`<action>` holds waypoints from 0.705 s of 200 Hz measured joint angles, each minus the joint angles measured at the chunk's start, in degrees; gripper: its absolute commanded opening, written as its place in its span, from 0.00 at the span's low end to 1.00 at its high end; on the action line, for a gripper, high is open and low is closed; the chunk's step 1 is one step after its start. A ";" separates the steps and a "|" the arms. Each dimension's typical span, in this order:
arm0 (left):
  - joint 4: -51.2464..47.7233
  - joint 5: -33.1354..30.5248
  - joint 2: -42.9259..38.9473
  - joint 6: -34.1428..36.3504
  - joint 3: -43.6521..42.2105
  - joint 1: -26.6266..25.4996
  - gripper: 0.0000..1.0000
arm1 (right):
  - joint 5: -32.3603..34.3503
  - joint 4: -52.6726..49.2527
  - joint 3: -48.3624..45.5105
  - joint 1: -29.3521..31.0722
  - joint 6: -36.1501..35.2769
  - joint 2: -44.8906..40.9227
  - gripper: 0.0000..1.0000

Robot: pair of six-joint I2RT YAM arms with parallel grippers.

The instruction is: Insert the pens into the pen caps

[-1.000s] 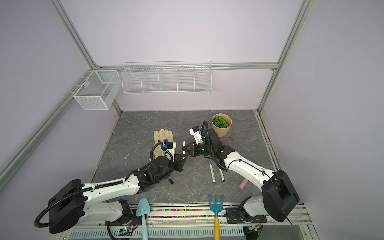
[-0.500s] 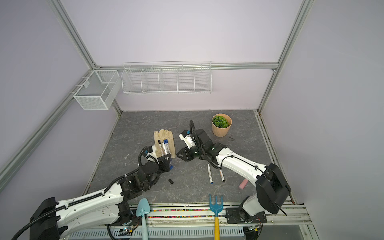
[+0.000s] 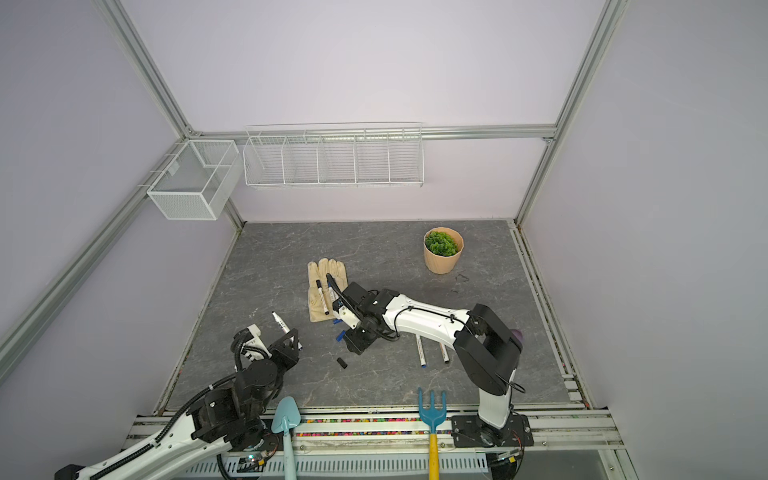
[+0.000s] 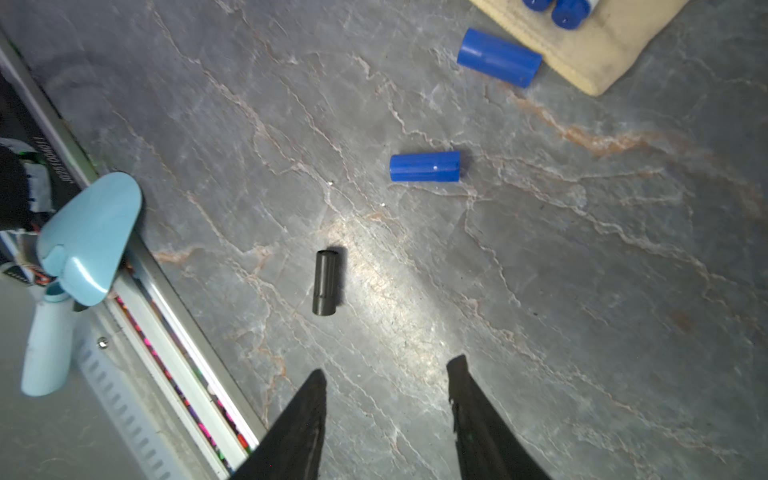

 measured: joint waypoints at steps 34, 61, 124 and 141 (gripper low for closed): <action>-7.50 0.85 -0.74 -0.98 0.85 0.00 0.00 | 2.73 -2.58 5.27 0.31 -0.57 5.11 0.55; -8.96 1.38 6.64 -0.98 3.72 0.00 0.00 | 3.78 -4.22 9.62 0.31 -0.42 8.87 0.59; -6.10 6.27 25.90 -0.66 8.50 0.00 0.00 | 5.31 -4.44 15.74 0.31 0.31 16.11 0.59; -5.77 7.08 25.64 -0.55 8.50 0.00 0.00 | 6.38 -3.91 15.93 0.31 0.52 16.57 0.58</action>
